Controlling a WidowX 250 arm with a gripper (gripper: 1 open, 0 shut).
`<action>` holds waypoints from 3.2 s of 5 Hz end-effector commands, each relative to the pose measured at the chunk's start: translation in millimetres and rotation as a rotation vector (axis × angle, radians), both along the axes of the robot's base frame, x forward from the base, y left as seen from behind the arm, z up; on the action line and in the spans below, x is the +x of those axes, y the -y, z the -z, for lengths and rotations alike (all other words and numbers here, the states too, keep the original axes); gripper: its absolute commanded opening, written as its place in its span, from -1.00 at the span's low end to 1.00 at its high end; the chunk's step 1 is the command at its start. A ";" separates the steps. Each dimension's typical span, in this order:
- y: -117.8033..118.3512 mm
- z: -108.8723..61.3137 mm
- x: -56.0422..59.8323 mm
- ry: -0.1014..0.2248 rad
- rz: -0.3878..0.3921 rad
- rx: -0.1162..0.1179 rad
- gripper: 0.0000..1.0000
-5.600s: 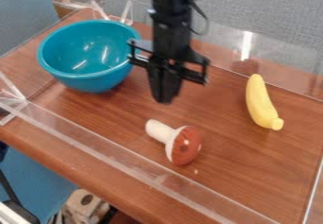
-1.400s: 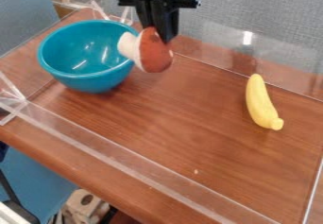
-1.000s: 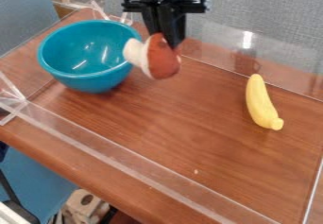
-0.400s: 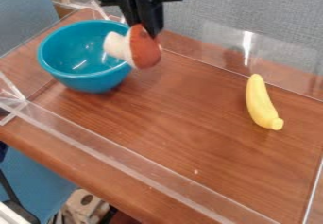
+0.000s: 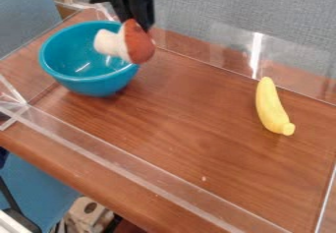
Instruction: Put the mushroom in the blue bowl
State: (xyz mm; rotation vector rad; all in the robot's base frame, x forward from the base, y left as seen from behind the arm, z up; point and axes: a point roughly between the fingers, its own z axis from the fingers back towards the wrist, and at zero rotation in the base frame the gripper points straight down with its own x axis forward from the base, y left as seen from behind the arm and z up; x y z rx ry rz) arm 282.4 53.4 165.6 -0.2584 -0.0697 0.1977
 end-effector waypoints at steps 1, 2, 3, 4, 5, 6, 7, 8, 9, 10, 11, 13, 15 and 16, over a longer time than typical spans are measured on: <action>-16.6 -11.3 4.0 0.043 0.002 0.023 -1.00; -21.7 -7.4 10.1 0.038 -0.003 0.023 -1.00; -24.8 -4.5 14.6 0.033 -0.006 0.021 -1.00; -37.0 15.4 22.4 0.027 -0.052 0.018 -1.00; -48.6 33.4 29.6 0.025 -0.096 0.013 -1.00; -52.5 31.5 39.3 0.024 -0.082 0.010 -1.00; -55.4 27.5 48.1 0.025 -0.066 0.003 -1.00; -58.8 24.0 56.9 0.024 -0.050 -0.005 -1.00; -68.0 21.0 63.1 0.022 -0.105 -0.014 -1.00; -76.5 19.0 69.0 0.018 -0.159 -0.019 -1.00; -87.3 27.9 72.5 0.014 -0.167 -0.024 -1.00; -104.2 42.5 85.0 0.011 -0.235 -0.045 -1.00; -117.3 54.5 100.4 0.007 -0.354 -0.080 -1.00; -122.4 47.7 102.4 0.002 -0.298 -0.100 -1.00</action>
